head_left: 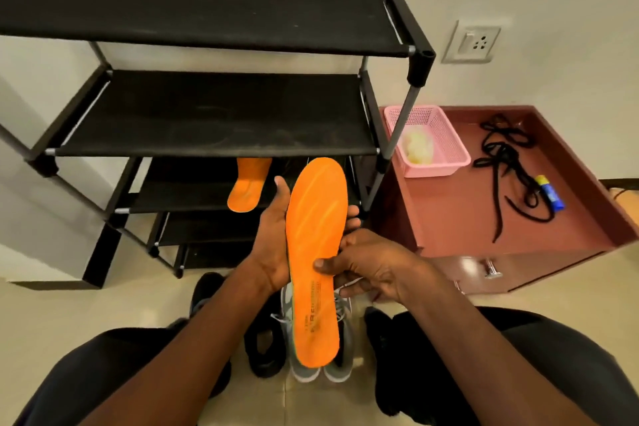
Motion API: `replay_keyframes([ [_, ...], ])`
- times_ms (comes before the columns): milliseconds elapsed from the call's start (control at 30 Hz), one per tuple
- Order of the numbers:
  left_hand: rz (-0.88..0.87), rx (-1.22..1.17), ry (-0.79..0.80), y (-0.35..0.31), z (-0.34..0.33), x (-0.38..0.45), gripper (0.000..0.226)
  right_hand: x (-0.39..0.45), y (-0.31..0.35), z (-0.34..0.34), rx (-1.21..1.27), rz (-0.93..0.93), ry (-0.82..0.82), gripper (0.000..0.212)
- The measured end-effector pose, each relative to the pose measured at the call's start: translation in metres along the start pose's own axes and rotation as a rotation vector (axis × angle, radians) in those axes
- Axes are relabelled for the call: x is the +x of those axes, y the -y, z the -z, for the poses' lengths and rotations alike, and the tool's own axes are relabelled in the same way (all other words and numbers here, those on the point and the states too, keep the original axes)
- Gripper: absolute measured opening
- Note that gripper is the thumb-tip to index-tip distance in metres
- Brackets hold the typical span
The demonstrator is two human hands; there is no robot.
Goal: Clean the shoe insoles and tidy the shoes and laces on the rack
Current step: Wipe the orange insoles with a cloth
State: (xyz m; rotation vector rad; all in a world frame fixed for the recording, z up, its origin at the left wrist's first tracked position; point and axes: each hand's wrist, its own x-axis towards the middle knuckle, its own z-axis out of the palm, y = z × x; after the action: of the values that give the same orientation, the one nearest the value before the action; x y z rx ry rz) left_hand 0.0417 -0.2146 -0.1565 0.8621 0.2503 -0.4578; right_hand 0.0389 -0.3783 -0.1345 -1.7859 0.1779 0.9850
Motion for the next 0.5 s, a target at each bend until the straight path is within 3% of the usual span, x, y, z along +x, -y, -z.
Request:
replay_keyframes([
  [133,-0.038,0.124,0.055,-0.004,-0.014,0.012,0.092,-0.007,0.000,0.012,-0.086,-0.037,0.002,0.014],
  [200,-0.081,0.122,0.047,-0.007,-0.025,0.021,0.095,-0.010,0.000,0.029,-0.177,-0.003,-0.116,0.004],
  [300,-0.138,0.177,0.064,-0.016,-0.047,0.038,0.096,-0.010,-0.004,0.061,-0.332,0.089,-0.534,0.016],
  [400,-0.183,0.254,0.095,-0.020,-0.067,0.051,0.093,-0.010,-0.002,0.089,-0.406,0.160,-0.989,0.011],
  [500,-0.200,0.265,0.115,-0.015,-0.072,0.061,0.089,0.005,0.007,0.117,-0.258,0.268,-1.201,0.012],
])
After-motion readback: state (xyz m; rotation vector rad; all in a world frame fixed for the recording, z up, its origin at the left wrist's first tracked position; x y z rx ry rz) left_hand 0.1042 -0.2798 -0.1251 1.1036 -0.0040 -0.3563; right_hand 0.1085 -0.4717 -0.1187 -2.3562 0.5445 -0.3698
